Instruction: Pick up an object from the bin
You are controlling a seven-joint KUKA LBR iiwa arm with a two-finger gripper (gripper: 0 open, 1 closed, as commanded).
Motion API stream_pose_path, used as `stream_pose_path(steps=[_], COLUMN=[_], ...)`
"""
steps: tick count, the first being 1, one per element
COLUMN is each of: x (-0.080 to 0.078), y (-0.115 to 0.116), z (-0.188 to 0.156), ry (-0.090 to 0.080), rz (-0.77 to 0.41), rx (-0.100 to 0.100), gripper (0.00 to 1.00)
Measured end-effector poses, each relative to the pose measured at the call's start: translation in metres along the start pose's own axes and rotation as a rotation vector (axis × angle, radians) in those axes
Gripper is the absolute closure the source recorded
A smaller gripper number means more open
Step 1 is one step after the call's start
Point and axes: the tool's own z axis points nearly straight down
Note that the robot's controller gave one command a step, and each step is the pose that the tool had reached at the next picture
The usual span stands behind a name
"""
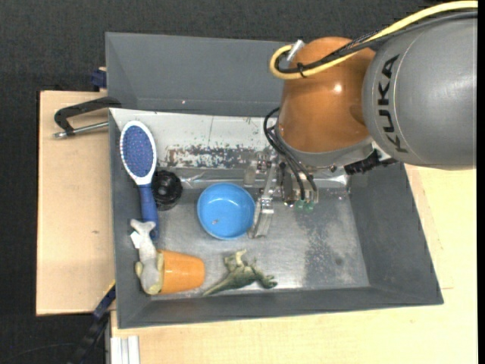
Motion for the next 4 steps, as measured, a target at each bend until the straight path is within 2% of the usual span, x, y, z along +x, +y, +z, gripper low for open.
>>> stream_pose_path(steps=[1,2,3,4], x=[-0.017,-0.037,-0.038,-0.052], y=[0.053,-0.021,-0.018,-0.005], z=[0.103,0.151,0.149,-0.030], ry=[0.011,0.008,0.004,-0.011], rz=[-0.105,-0.263,-0.266,-0.431], rx=[0.001,0.003,0.000,0.000], gripper=[0.00,0.00,1.00,1.00])
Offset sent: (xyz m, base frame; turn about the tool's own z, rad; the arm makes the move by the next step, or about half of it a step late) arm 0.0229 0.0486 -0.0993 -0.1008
